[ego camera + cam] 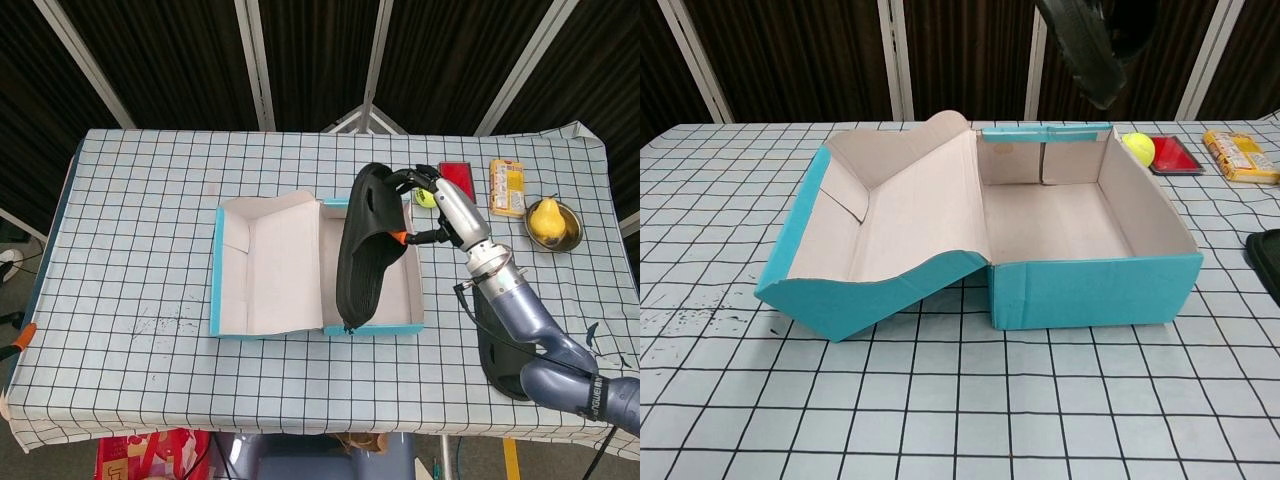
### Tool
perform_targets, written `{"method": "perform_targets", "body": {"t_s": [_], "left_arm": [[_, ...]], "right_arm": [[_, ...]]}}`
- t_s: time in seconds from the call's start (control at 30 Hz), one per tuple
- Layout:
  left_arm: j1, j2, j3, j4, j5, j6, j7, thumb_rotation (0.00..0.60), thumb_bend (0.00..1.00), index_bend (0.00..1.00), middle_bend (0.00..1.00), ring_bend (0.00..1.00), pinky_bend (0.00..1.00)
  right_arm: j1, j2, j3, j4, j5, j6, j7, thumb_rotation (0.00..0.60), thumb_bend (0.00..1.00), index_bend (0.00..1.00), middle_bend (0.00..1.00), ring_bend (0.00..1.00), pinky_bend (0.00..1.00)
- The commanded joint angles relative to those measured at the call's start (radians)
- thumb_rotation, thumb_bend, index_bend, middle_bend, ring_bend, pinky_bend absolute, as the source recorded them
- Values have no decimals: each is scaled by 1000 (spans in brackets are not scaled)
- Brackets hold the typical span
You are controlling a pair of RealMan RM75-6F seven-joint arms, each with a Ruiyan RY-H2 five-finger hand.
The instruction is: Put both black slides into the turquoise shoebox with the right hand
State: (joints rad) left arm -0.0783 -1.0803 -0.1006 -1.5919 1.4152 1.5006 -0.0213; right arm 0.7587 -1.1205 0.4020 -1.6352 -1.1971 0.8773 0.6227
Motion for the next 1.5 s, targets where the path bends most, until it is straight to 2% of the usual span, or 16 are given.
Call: {"method": "perform_targets", "body": {"t_s": [0.03,0.3,0.57,0.87,1.23,1.5], "left_arm": [[-1,-3,0,-1,-1,-1,8,600,346,0,0,0,0],[-12,-19,-4,2,-28,-23,54,600,346,0,0,0,0],[-23,-34,-5,5,-46,-45,90,600,346,0,0,0,0],[-27,-38,-3,3,-46,-51,98,600,346,0,0,0,0],[-32,-41,-2,8,-50,-60,96,600,346,0,0,0,0],[-35,-43,-1,12,-53,-66,98,600,346,0,0,0,0]], "right_arm": [[-14,-112,-9,116,-108,107,72,600,290,327,523,420,67],[-14,-250,-37,307,-239,257,216,600,313,332,523,420,67],[-26,-351,-66,459,-288,365,329,600,320,356,523,420,67],[-13,-447,-97,603,-301,400,301,600,319,381,523,420,67],[14,-523,-113,701,-309,423,172,600,319,389,523,420,67],[33,-591,-113,783,-294,426,155,600,319,395,523,420,67]]}}
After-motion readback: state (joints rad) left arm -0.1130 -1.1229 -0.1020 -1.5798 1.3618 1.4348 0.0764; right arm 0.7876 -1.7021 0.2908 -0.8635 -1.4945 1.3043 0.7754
